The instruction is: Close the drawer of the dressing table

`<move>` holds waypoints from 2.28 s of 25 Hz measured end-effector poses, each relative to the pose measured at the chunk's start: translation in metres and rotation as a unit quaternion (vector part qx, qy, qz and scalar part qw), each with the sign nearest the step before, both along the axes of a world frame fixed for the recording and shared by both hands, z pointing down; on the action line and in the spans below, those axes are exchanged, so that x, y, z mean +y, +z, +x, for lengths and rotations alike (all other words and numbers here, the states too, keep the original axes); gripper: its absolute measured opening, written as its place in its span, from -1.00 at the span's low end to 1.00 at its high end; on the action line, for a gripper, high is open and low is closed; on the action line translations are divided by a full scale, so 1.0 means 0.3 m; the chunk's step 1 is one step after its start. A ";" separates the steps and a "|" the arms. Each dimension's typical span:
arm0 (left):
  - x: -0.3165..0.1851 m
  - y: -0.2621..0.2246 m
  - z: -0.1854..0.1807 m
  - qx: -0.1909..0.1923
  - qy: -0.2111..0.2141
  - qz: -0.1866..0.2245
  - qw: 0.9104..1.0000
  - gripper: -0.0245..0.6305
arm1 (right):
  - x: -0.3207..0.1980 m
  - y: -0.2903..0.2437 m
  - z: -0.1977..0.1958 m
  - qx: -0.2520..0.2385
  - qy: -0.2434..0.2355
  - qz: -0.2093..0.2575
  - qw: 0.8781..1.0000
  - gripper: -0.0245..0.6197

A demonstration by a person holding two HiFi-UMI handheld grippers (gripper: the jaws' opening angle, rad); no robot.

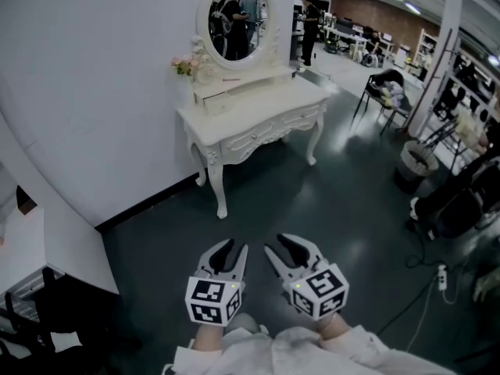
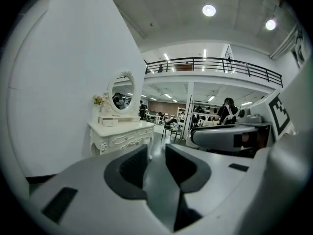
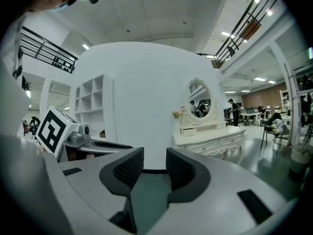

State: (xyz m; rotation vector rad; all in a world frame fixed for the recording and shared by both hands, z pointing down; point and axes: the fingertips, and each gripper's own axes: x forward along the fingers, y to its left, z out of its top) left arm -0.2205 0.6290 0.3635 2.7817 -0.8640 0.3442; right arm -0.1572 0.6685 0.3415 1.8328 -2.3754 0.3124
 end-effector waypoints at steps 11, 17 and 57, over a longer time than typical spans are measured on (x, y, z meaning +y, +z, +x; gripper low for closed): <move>-0.111 0.085 0.036 -0.031 -0.002 -0.025 0.999 -0.52 | -0.136 0.096 0.045 -0.032 -0.011 -0.027 0.999 -0.55; -0.336 0.098 0.099 -0.031 0.008 -0.022 0.999 -0.52 | -0.366 0.117 0.096 -0.044 -0.010 -0.032 0.998 -0.55; -1.306 0.124 0.419 -0.039 0.037 -0.037 0.998 -0.52 | -1.387 0.126 0.339 -0.039 -0.031 -0.028 0.998 -0.55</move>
